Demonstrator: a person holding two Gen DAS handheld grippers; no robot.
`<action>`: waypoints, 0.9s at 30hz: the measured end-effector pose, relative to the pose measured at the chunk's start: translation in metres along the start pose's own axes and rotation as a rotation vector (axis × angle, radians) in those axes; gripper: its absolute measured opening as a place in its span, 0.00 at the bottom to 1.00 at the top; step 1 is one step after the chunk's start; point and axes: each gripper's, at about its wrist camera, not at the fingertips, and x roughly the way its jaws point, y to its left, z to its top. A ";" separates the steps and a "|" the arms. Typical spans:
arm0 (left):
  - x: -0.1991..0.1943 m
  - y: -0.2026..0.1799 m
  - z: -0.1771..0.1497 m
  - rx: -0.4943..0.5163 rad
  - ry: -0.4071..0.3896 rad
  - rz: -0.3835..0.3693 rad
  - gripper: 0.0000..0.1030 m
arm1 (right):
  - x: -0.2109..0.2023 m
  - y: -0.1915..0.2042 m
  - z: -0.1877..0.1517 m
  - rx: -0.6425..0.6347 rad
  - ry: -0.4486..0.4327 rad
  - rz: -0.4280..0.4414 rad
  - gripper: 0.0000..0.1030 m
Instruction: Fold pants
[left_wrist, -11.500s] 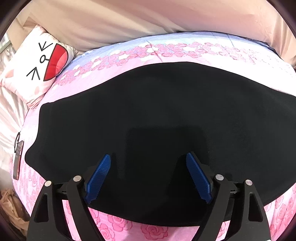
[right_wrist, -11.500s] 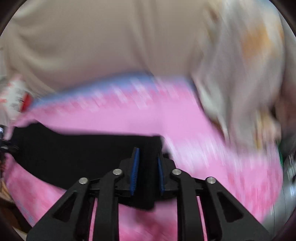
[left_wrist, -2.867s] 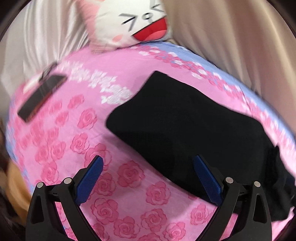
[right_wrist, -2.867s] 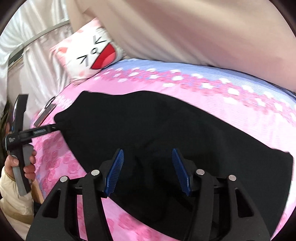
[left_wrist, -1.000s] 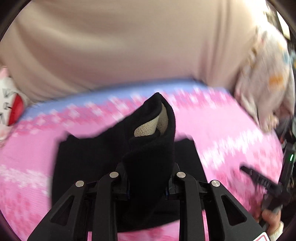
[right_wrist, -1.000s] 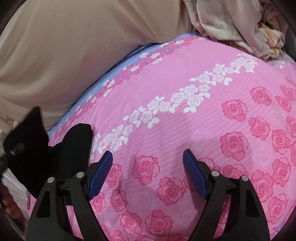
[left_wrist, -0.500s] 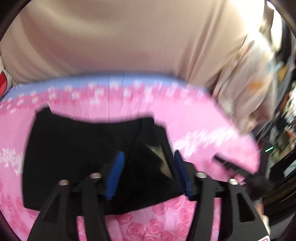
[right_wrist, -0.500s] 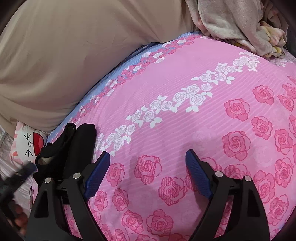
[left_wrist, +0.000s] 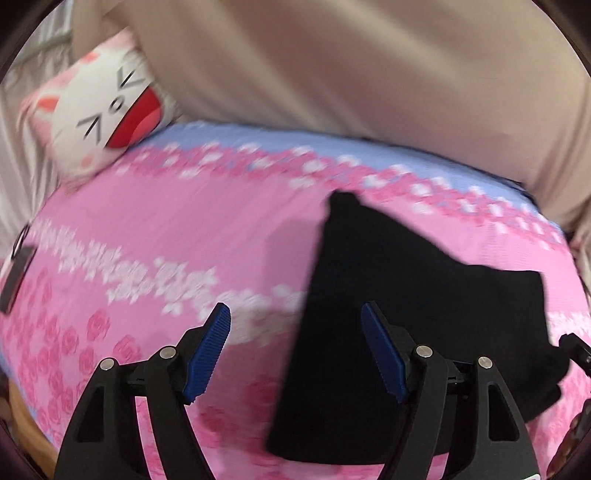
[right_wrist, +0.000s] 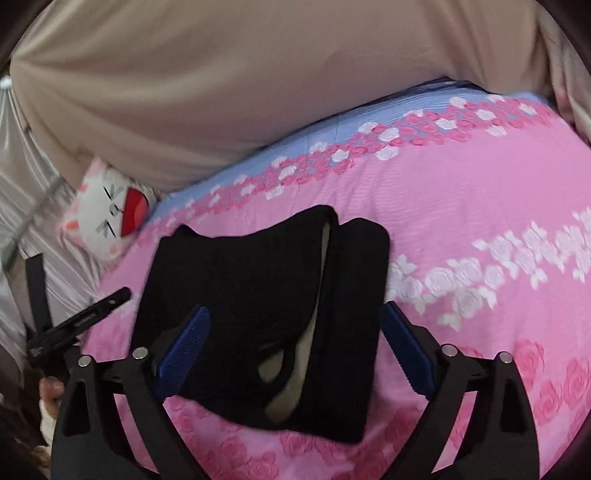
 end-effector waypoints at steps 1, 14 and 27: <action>0.004 0.007 -0.003 -0.002 0.015 0.007 0.69 | 0.009 0.002 -0.002 -0.007 0.021 0.000 0.83; 0.030 0.015 -0.004 0.059 0.011 0.043 0.80 | 0.023 0.003 -0.005 -0.106 0.068 -0.189 0.27; 0.034 0.018 -0.016 0.097 0.014 0.119 0.80 | 0.037 0.161 0.053 -0.344 0.019 0.215 0.30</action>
